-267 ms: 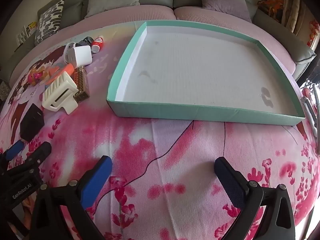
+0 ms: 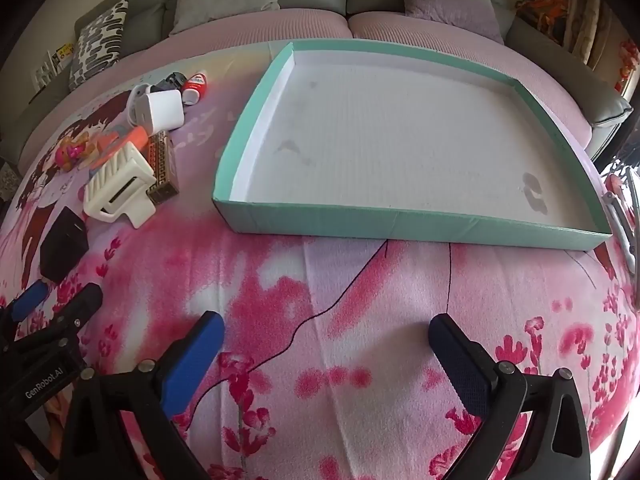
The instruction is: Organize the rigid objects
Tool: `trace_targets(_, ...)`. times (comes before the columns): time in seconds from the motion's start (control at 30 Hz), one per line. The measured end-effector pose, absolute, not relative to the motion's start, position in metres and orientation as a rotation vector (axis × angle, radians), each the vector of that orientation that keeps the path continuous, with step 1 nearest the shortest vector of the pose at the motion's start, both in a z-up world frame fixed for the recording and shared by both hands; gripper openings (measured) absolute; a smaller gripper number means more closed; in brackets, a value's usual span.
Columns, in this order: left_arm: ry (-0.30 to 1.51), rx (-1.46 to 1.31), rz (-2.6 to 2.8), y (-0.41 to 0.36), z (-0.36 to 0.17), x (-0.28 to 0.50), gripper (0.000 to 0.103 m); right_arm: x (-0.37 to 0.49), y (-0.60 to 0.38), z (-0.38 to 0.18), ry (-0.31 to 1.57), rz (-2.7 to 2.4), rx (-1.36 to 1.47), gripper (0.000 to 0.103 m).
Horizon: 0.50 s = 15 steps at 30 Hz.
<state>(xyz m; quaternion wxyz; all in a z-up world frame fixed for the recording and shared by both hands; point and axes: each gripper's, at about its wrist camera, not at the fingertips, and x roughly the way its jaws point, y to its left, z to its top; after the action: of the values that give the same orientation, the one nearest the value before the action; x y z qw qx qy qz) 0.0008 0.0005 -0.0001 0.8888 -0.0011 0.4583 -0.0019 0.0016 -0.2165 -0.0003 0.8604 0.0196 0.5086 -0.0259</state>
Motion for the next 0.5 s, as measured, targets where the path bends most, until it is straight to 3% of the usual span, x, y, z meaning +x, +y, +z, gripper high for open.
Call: trace_targets(0.5,0.944,-0.002,-0.003,0.0005,-0.0001,-0.0001,0.103,0.0027,-0.2174,-0.0019,1.075,-0.053,0.042,0.103)
